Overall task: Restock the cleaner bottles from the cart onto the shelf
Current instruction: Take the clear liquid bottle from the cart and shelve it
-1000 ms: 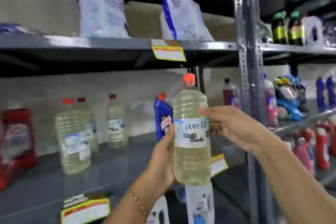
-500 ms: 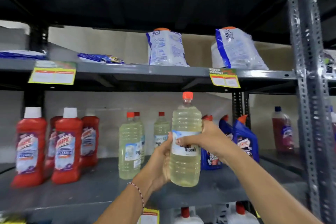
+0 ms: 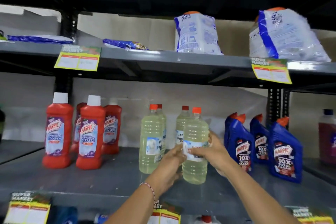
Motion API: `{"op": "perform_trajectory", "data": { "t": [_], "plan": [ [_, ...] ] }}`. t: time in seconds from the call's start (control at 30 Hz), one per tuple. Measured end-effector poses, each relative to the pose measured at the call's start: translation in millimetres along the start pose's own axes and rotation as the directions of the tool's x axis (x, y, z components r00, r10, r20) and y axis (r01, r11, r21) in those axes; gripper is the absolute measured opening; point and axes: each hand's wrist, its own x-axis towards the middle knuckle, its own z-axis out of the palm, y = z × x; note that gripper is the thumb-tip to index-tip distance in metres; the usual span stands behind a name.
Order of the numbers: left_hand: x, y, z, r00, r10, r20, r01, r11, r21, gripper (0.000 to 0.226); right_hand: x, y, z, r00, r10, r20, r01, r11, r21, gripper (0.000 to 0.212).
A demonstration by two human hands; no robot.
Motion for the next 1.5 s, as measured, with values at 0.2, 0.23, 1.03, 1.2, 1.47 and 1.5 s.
{"op": "perform_trajectory", "data": {
  "t": [0.2, 0.23, 1.03, 1.2, 1.47, 1.5],
  "plan": [
    [-0.1, -0.2, -15.6, 0.737, 0.515, -0.438, -0.315, 0.835, 0.452, 0.028, -0.3, 35.5, 16.5, 0.996, 0.085, 0.007, -0.085, 0.996, -0.025, 0.065],
    [-1.4, 4.0, -20.9, 0.598, 0.620, -0.509, -0.302, 0.762, 0.573, 0.034, -3.7, 41.1, 18.9, 0.993, 0.113, 0.022, -0.112, 0.993, -0.028, 0.060],
    [43.7, -16.1, -115.2, 0.937, 0.182, -0.298, -0.014, 0.872, 0.490, 0.104, 8.2, 69.0, 29.0, 0.979, 0.170, 0.110, -0.144, 0.967, -0.212, 0.066],
    [42.9, -16.2, -114.9, 0.938, 0.206, -0.279, -0.042, 0.867, 0.497, 0.101, 4.3, 66.6, 31.7, 0.975, 0.157, 0.159, -0.124, 0.972, -0.200, 0.077],
    [41.1, -17.3, -115.6, 0.961, 0.186, -0.206, -0.066, 0.873, 0.483, 0.107, 4.3, 67.3, 31.7, 0.972, 0.149, 0.183, -0.115, 0.976, -0.184, 0.086],
    [41.0, -17.5, -115.1, 0.963, 0.183, -0.198, -0.070, 0.878, 0.473, 0.107, 4.4, 66.7, 31.6, 0.972, 0.150, 0.182, -0.116, 0.976, -0.184, 0.086]
  ]
}}
